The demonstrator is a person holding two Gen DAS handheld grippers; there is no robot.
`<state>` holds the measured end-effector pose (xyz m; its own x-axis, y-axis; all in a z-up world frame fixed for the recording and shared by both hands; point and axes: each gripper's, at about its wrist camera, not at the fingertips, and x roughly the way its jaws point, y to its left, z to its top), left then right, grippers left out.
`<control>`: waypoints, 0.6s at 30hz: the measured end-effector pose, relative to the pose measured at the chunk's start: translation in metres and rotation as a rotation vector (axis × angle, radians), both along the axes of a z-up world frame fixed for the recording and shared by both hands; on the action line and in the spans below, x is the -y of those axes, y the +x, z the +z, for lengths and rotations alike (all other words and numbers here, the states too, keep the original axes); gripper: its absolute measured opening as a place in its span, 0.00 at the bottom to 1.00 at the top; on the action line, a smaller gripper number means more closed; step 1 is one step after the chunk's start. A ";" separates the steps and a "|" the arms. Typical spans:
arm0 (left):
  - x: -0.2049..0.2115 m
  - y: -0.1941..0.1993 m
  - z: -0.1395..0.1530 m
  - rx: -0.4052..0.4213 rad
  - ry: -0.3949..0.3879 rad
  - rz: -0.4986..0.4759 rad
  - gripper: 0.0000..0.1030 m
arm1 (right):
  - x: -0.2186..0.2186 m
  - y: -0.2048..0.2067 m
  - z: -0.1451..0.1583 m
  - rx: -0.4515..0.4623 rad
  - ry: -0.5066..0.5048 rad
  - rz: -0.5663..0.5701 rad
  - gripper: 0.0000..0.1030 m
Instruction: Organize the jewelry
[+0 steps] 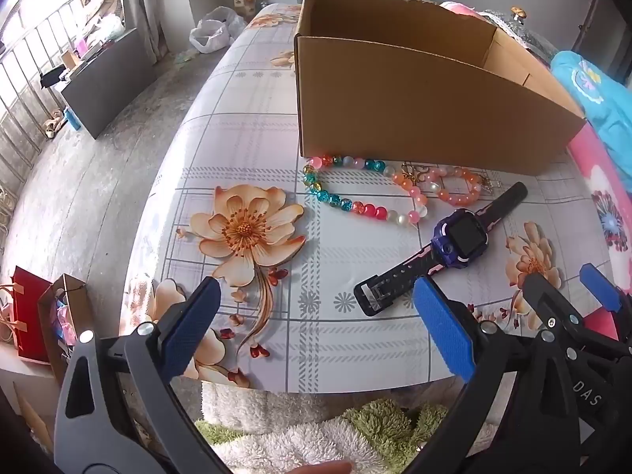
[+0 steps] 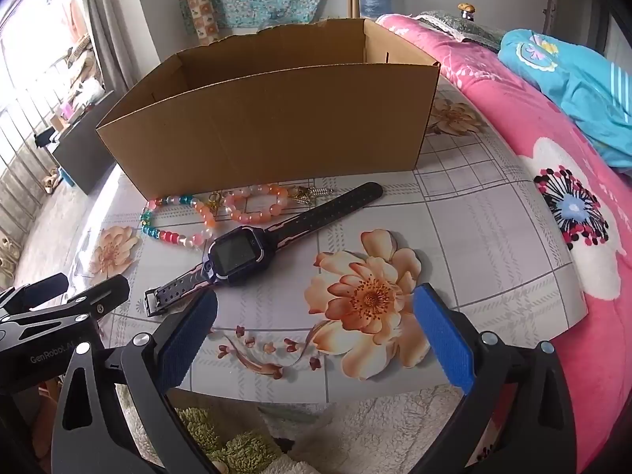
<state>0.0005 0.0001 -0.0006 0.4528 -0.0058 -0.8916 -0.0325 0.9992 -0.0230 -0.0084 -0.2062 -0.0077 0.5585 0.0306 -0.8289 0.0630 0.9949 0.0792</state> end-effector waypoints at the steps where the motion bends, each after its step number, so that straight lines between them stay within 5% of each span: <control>1: 0.000 0.000 0.000 0.001 0.001 -0.001 0.92 | 0.000 0.000 0.000 0.001 -0.001 0.002 0.94; 18: -0.001 0.001 -0.002 0.002 0.004 0.000 0.92 | 0.002 -0.001 0.003 0.002 -0.003 0.007 0.94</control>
